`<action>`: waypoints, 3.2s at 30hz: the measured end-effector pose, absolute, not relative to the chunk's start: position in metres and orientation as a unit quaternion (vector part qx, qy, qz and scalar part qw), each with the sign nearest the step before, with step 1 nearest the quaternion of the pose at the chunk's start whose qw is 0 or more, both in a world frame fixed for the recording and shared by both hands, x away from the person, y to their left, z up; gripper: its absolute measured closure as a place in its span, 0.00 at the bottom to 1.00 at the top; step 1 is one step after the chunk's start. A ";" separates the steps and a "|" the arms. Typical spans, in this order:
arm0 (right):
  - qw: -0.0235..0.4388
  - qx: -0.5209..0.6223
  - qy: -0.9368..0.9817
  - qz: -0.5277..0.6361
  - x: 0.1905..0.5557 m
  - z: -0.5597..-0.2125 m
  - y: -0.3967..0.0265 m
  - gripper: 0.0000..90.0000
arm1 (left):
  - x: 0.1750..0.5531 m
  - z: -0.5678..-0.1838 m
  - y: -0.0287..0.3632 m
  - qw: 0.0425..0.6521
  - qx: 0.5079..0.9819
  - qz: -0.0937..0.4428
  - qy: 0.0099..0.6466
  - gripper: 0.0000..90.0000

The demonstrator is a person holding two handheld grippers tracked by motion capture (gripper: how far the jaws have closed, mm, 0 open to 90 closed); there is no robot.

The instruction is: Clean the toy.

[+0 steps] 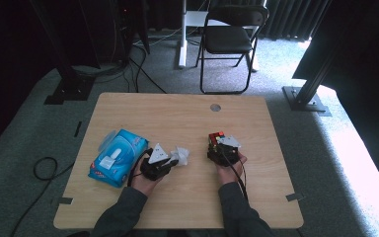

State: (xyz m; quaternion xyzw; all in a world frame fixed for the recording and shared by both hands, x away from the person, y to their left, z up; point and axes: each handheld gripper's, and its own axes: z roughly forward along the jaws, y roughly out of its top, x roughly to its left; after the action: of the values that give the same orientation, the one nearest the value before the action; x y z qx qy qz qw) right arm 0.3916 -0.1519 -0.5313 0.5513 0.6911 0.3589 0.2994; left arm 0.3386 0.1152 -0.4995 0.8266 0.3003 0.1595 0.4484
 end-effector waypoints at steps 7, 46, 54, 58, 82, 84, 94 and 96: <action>0.297 0.558 0.687 0.358 0.393 -0.533 -0.153 0.38 | 0.339 -0.499 0.116 0.448 0.826 0.160 0.300 0.94; 0.284 0.580 0.679 0.349 0.398 -0.541 -0.152 0.38 | 0.339 -0.499 0.116 0.449 0.825 0.159 0.302 0.94; 0.278 0.575 0.684 0.353 0.398 -0.541 -0.150 0.36 | 0.339 -0.499 0.116 0.449 0.825 0.159 0.302 0.94; 0.277 0.571 0.684 0.359 0.397 -0.539 -0.150 0.33 | 0.339 -0.500 0.115 0.449 0.825 0.159 0.302 0.94; 0.283 0.495 0.721 0.393 0.392 -0.518 -0.171 0.27 | 0.338 -0.500 0.115 0.449 0.826 0.159 0.302 0.94; 0.281 0.485 0.726 0.399 0.392 -0.515 -0.173 0.27 | 0.338 -0.500 0.115 0.449 0.826 0.159 0.302 0.94; 0.281 0.432 0.755 0.407 0.394 -0.500 -0.178 0.28 | 0.338 -0.500 0.115 0.448 0.826 0.159 0.302 0.94; 0.278 0.418 0.763 0.408 0.395 -0.498 -0.180 0.29 | 0.338 -0.500 0.115 0.448 0.826 0.159 0.302 0.94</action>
State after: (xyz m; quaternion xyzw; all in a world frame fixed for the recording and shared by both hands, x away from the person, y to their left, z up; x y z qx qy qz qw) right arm 0.3947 -0.1796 -0.4976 0.4179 0.7627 0.4076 0.2784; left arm 0.3385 0.1151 -0.5003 0.8264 0.3019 0.1591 0.4479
